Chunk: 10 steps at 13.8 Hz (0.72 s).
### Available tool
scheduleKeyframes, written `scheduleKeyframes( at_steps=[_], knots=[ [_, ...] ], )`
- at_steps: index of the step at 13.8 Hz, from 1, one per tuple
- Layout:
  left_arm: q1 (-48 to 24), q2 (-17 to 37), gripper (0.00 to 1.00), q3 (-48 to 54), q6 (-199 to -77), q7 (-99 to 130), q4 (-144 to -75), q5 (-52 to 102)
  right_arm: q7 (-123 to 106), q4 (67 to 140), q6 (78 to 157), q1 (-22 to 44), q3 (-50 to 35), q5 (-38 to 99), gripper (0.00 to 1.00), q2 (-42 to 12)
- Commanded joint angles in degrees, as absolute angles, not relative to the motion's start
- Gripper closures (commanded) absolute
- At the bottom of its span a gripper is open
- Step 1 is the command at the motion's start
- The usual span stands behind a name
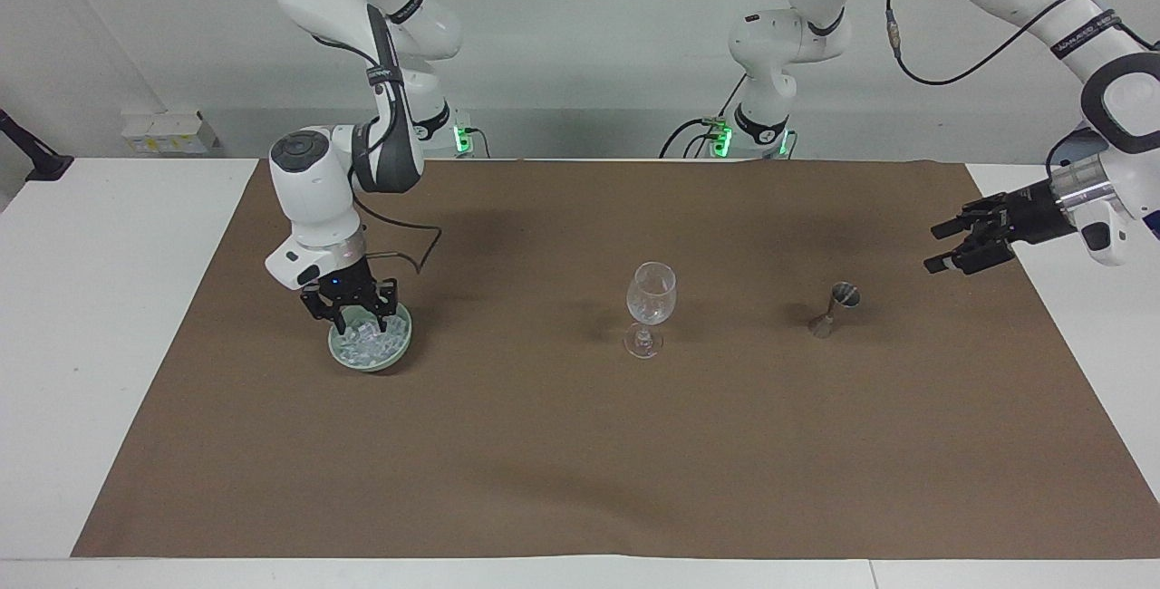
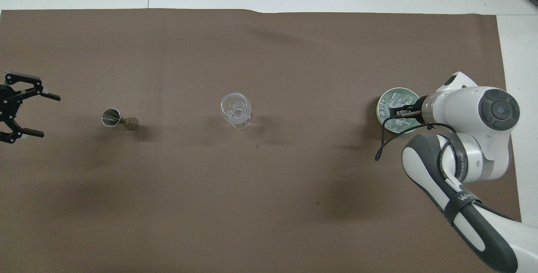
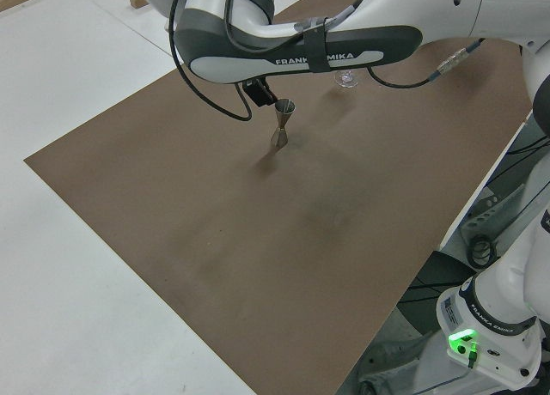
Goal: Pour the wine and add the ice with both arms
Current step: 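Close the right gripper on ice inside the ice cup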
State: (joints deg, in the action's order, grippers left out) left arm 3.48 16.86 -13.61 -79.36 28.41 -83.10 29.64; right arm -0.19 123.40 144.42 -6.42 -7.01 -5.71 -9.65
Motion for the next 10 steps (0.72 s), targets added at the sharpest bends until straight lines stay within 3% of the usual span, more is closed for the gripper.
scheduleKeyframes(
  at_steps=[1,5,7,10],
  knots=[
    [3.5,13.0,0.00,-9.9,-79.0,25.3,-82.4,25.1,-1.2,122.7,145.9,-7.3,-7.6,-6.2,0.33,-10.6],
    [3.1,10.8,0.00,-4.5,-79.5,21.4,-79.4,16.8,-1.1,122.7,146.6,-7.1,-7.6,-6.2,0.38,-11.2],
    [3.0,9.2,0.00,-2.6,-79.6,20.0,-79.4,14.0,-1.1,122.7,146.6,-7.1,-7.6,-6.2,0.51,-11.2],
    [3.1,5.6,0.00,0.2,-79.5,15.8,-79.5,10.7,-1.0,122.5,146.6,-7.0,-7.6,-6.1,0.79,-11.2]
  ],
)
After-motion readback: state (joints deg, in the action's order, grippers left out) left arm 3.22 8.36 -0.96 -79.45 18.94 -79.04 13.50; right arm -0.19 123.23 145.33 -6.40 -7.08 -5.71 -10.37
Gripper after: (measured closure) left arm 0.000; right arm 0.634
